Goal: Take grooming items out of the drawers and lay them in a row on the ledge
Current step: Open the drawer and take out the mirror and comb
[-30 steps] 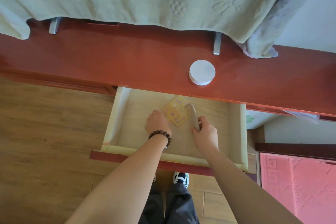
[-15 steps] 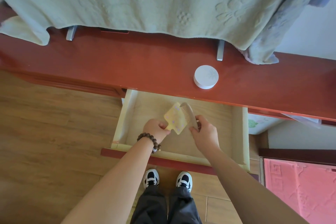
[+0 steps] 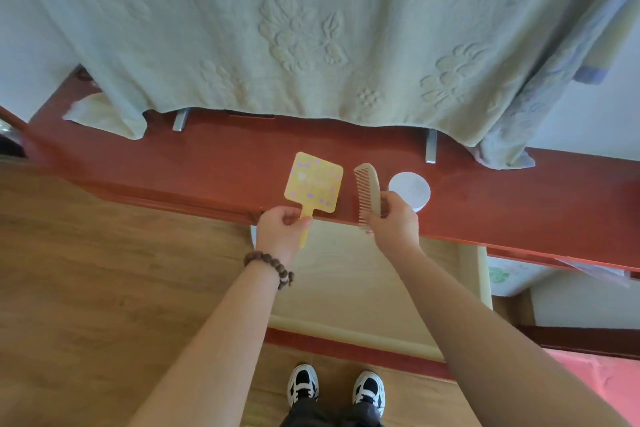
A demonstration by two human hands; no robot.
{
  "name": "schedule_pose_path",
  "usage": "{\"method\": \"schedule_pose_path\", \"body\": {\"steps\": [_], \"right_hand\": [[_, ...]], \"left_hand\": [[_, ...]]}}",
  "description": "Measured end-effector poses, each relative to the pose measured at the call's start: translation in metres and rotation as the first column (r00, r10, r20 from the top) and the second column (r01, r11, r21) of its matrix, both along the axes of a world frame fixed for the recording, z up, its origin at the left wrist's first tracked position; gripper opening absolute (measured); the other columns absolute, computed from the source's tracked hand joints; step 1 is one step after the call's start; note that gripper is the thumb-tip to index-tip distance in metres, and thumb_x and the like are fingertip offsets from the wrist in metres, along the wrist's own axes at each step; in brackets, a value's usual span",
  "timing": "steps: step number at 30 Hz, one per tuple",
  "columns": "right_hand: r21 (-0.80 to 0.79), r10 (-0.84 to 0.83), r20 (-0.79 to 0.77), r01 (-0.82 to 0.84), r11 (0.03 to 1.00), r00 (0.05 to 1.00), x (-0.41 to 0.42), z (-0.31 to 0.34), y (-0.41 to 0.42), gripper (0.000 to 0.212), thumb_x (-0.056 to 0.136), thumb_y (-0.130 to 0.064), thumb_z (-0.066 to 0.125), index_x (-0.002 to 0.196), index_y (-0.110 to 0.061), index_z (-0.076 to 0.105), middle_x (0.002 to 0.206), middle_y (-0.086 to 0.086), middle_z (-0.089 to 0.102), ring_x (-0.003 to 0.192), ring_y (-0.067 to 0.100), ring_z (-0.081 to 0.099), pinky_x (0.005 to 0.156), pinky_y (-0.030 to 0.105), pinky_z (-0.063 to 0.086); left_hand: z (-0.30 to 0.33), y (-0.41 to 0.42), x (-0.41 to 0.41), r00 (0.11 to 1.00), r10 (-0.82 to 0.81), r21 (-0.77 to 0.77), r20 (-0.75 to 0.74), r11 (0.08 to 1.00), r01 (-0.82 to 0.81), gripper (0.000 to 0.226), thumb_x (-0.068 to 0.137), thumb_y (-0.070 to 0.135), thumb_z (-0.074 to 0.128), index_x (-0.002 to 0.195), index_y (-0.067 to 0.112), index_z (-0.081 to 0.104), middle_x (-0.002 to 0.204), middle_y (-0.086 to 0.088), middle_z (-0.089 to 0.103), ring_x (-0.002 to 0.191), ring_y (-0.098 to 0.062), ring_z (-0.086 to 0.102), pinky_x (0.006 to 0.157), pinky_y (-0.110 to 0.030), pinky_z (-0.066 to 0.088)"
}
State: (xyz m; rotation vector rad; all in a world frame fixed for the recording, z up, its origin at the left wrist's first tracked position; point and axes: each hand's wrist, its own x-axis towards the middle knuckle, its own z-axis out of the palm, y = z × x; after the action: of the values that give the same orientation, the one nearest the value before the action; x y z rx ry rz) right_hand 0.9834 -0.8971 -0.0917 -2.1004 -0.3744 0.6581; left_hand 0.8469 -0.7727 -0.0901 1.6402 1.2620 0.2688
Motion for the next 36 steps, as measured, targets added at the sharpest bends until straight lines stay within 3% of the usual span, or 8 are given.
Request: {"method": "schedule_pose_path", "body": {"steps": [7, 11, 17, 20, 25, 28, 32, 36], "right_hand": [[-0.089, -0.074, -0.039, 0.071, 0.994, 0.996, 0.019, -0.021, 0.035, 0.022, 0.081, -0.011, 0.068, 0.102, -0.011, 0.061, 0.092, 0.007, 0.068, 0.077, 0.025, 0.065, 0.064, 0.036, 0.055], [-0.105, -0.13, -0.008, 0.129, 0.986, 0.991, 0.027, -0.022, 0.032, 0.022, 0.085, -0.012, 0.065, 0.106, -0.01, 0.061, 0.093, 0.005, 0.066, 0.076, 0.022, 0.061, 0.048, 0.021, 0.041], [-0.15, -0.211, 0.027, 0.212, 0.966, 0.977, 0.045, -0.019, 0.01, 0.024, 0.086, -0.016, 0.067, 0.108, -0.01, 0.06, 0.097, 0.004, 0.066, 0.078, 0.018, 0.058, 0.047, 0.015, 0.036], [-0.141, -0.237, 0.062, 0.244, 0.959, 0.969, 0.051, -0.019, 0.003, 0.024, 0.086, -0.015, 0.066, 0.108, -0.011, 0.059, 0.099, 0.006, 0.068, 0.077, 0.017, 0.058, 0.048, 0.014, 0.034], [-0.111, -0.157, 0.216, 0.184, 0.977, 0.964, 0.049, -0.02, 0.002, 0.041, 0.083, -0.01, 0.065, 0.122, -0.016, 0.053, 0.115, 0.006, 0.053, 0.088, 0.025, 0.058, 0.076, 0.033, 0.049], [-0.151, -0.028, 0.312, 0.078, 0.985, 0.95, 0.042, -0.028, -0.001, 0.037, 0.086, -0.009, 0.063, 0.122, -0.007, 0.057, 0.127, 0.005, 0.048, 0.108, 0.025, 0.053, 0.089, 0.032, 0.046], [-0.262, 0.125, 0.352, -0.03, 0.965, 0.928, 0.035, -0.038, -0.008, 0.036, 0.091, -0.009, 0.055, 0.128, -0.007, 0.056, 0.145, 0.004, 0.041, 0.137, 0.022, 0.03, 0.103, 0.037, 0.042], [-0.341, 0.204, 0.33, -0.085, 0.936, 0.922, 0.029, -0.038, -0.012, 0.046, 0.096, -0.015, 0.046, 0.142, -0.009, 0.04, 0.156, 0.001, 0.023, 0.145, 0.018, 0.013, 0.11, 0.034, 0.033]], "left_hand": [[-0.018, 0.027, 0.058, 0.992, -0.02, 0.024, -0.127, 0.999, 0.024, 0.027, 0.087, 0.023, 0.068, 0.108, 0.006, 0.065, 0.11, -0.01, 0.068, 0.1, -0.025, 0.063, 0.079, -0.028, 0.047], [-0.022, 0.03, 0.071, 0.987, -0.008, 0.0, -0.158, 1.0, 0.008, 0.028, 0.089, 0.022, 0.066, 0.111, 0.005, 0.064, 0.113, -0.012, 0.067, 0.105, -0.028, 0.062, 0.088, -0.033, 0.048], [-0.021, 0.014, 0.089, 0.978, -0.079, 0.105, -0.191, 0.989, 0.101, 0.023, 0.086, 0.023, 0.069, 0.102, 0.007, 0.062, 0.1, -0.007, 0.068, 0.087, -0.02, 0.06, 0.074, -0.028, 0.046], [-0.024, 0.003, 0.098, 0.964, -0.152, 0.167, -0.218, 0.967, 0.191, 0.029, 0.086, 0.022, 0.069, 0.109, 0.006, 0.061, 0.104, -0.009, 0.065, 0.096, -0.024, 0.061, 0.078, -0.032, 0.05], [-0.02, -0.014, 0.101, 0.872, -0.284, 0.359, -0.398, 0.827, 0.433, 0.031, 0.09, 0.024, 0.063, 0.116, 0.009, 0.055, 0.114, -0.01, 0.054, 0.108, -0.027, 0.052, 0.083, -0.037, 0.05], [-0.029, -0.022, 0.093, 0.824, -0.323, 0.458, -0.465, 0.709, 0.536, 0.034, 0.092, 0.031, 0.057, 0.121, 0.013, 0.053, 0.125, -0.004, 0.053, 0.117, -0.024, 0.045, 0.09, -0.036, 0.045], [-0.043, -0.029, 0.083, 0.766, -0.363, 0.479, -0.531, 0.617, 0.624, 0.054, 0.096, 0.038, 0.046, 0.143, 0.014, 0.037, 0.15, -0.002, 0.037, 0.138, -0.022, 0.031, 0.107, -0.039, 0.032], [-0.049, -0.035, 0.076, 0.714, -0.401, 0.414, -0.574, 0.61, 0.676, 0.063, 0.099, 0.043, 0.033, 0.152, 0.012, 0.015, 0.161, -0.004, 0.012, 0.148, -0.02, 0.011, 0.118, -0.038, 0.014]]}}
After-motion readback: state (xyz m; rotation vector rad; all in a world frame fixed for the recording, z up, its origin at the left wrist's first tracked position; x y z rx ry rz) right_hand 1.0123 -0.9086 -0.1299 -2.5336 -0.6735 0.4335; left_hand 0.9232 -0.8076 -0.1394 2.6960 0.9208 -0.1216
